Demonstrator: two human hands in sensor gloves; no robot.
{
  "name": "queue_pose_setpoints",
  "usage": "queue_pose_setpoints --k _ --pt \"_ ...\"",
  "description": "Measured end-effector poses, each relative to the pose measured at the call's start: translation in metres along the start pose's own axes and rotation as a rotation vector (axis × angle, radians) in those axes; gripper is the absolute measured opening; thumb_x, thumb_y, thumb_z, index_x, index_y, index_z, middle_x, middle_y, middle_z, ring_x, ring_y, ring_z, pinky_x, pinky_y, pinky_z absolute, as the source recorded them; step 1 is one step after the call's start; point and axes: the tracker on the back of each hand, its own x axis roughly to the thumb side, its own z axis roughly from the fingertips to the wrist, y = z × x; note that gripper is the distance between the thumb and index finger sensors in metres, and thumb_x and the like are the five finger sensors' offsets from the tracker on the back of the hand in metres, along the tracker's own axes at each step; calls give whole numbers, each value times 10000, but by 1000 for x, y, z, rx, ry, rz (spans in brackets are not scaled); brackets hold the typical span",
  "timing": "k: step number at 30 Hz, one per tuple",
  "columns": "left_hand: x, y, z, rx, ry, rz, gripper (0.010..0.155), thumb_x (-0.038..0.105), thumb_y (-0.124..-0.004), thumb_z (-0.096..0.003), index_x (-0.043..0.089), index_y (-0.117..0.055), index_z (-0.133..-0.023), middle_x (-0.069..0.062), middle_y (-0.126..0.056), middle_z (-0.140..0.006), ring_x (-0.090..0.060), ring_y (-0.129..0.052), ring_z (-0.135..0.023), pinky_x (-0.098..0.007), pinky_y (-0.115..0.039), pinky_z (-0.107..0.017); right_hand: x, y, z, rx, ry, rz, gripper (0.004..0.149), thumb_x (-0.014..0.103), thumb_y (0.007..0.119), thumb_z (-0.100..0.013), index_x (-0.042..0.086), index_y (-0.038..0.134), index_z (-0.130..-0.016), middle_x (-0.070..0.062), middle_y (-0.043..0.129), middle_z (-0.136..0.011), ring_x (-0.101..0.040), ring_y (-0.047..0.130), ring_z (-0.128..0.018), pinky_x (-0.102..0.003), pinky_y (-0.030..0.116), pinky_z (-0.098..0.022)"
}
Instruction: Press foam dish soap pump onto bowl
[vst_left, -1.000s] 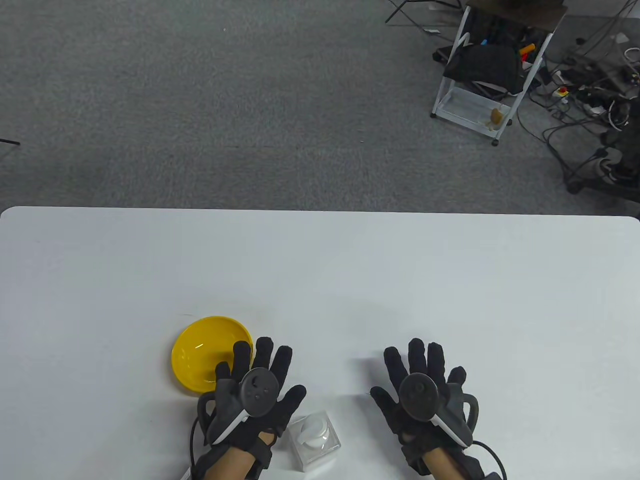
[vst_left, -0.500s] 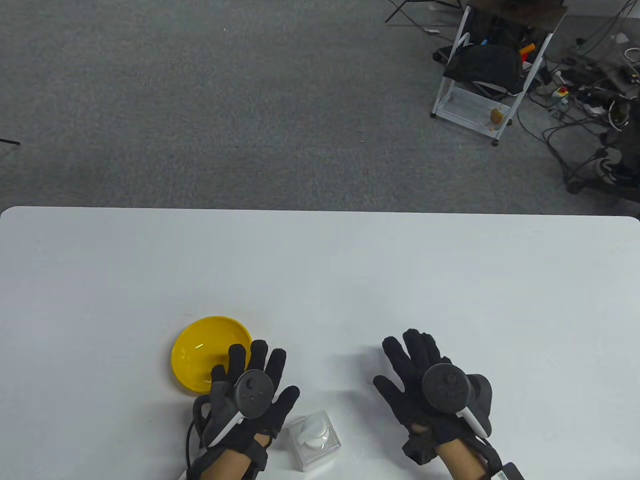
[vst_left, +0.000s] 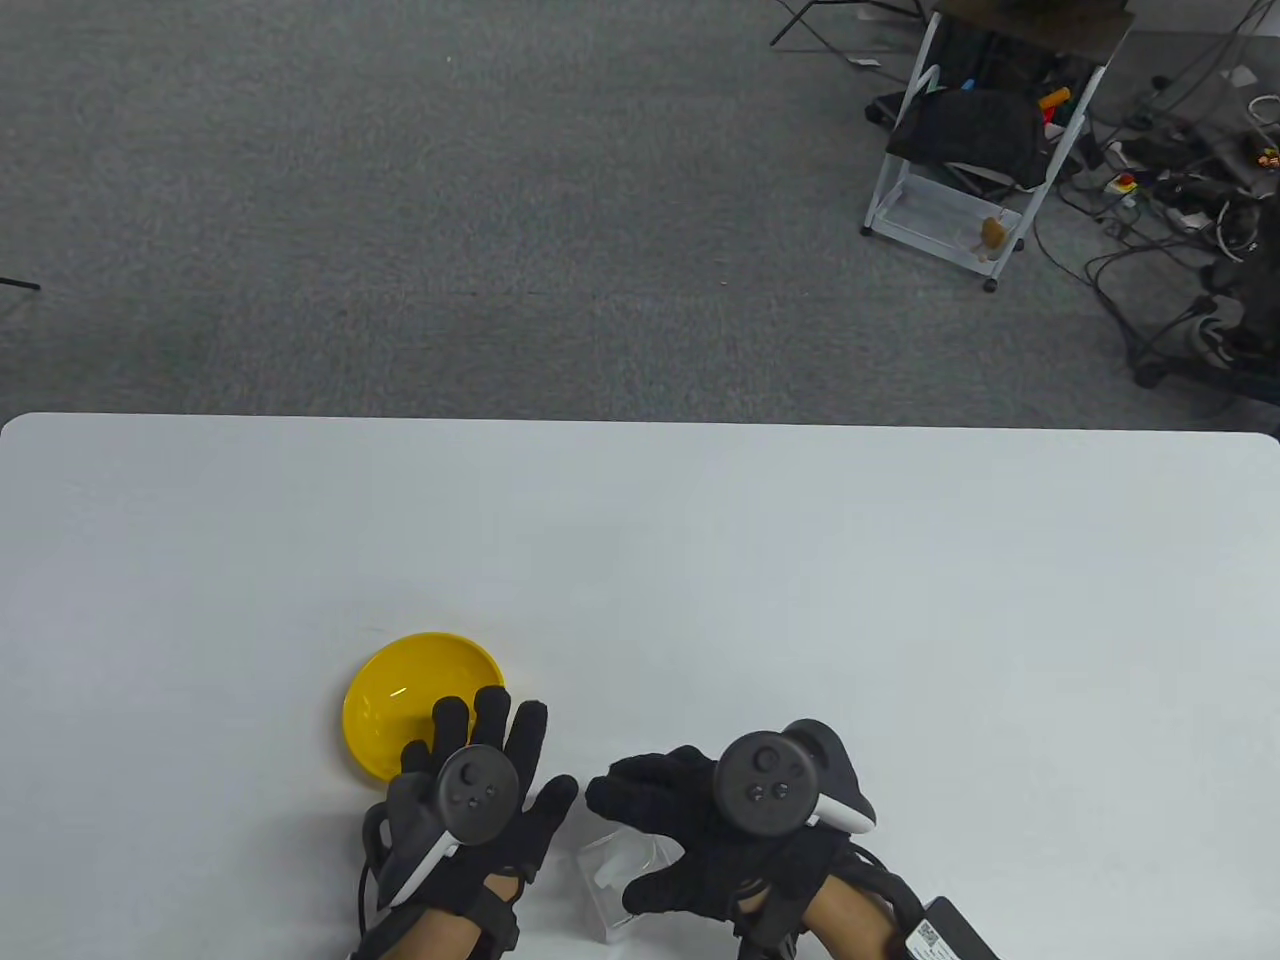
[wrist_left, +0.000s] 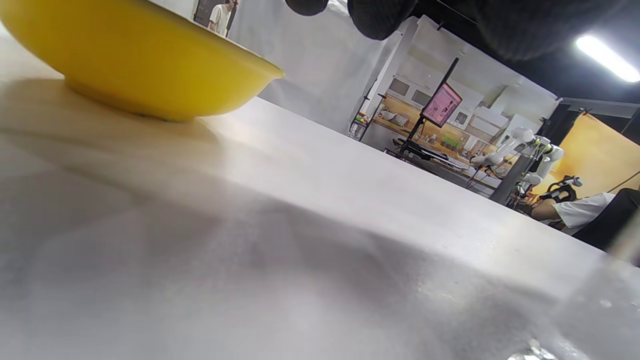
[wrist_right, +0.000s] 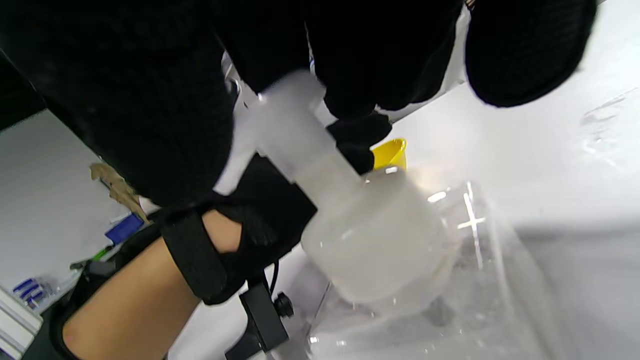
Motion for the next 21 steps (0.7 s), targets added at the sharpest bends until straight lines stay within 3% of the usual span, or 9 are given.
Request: queue_pose_setpoints --k 5,9,13,21 --pt "-5 1 -1 -4 6 10 782 689 -667 -388 410 -407 -1071 29 -209 -1192 -377 -117 -1099 -704 -208 -716 -1 6 -4 4 -4 -8 643 355 999 -323 243 779 -917 -135 845 -886 -362 882 -654 -568 821 -423" --pt "-7 3 -1 1 6 22 781 687 -668 -389 410 -408 -1071 30 -207 -1191 -375 -116 -1099 -703 -206 -716 -3 -2 -2 -50 -1 7 619 347 1002 -318 222 812 -894 -134 883 -848 -352 911 -616 -558 832 -400" --pt "-7 5 1 13 2 33 782 686 -669 -389 407 -410 -1071 29 -206 -1192 -376 -115 -1099 -703 -206 -716 -13 -28 5 -164 54 -28 616 343 999 -320 221 815 -895 -146 895 -837 -355 923 -603 -556 838 -383" --pt "-8 6 1 17 -3 34 782 685 -670 -388 406 -411 -1071 30 -204 -1191 -374 -113 -1100 -702 -205 -717 -45 -97 8 -512 221 -17 600 316 995 -327 242 817 -896 -150 891 -848 -368 933 -601 -479 892 -358"
